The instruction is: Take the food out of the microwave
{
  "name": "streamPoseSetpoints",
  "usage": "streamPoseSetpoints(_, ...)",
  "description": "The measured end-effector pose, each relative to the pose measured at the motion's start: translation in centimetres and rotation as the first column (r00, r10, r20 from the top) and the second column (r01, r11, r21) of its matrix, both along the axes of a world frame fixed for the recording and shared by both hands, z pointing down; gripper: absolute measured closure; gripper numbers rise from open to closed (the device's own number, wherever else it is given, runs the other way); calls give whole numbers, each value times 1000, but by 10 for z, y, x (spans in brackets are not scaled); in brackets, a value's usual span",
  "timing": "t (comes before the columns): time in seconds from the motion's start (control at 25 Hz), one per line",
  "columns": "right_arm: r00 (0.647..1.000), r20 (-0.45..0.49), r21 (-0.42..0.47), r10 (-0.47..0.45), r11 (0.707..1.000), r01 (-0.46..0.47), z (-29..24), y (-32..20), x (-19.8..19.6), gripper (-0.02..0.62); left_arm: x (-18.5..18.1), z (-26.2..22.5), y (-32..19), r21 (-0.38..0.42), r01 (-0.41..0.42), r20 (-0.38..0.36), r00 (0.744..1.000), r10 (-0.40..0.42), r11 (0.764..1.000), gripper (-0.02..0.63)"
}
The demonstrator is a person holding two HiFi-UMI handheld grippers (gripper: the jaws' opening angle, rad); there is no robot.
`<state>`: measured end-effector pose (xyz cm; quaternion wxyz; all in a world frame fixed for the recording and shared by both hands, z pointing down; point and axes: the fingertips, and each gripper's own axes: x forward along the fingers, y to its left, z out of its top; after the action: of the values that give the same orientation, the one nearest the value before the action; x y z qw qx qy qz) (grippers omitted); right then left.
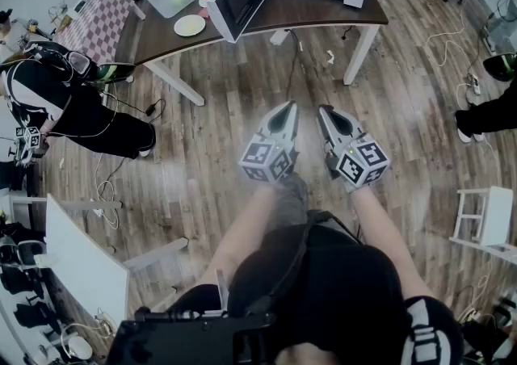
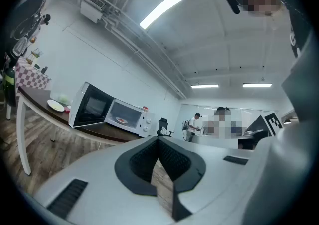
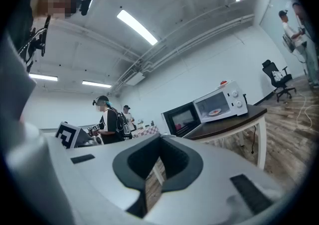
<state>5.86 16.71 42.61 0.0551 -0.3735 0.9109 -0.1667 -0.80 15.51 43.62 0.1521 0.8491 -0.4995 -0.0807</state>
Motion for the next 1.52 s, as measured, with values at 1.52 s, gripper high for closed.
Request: streamPoseSetpoints(1.52, 994, 35, -63, 104, 993, -101, 20, -250, -45, 594, -39, 19, -245, -21, -65, 33, 997, 66, 998, 606)
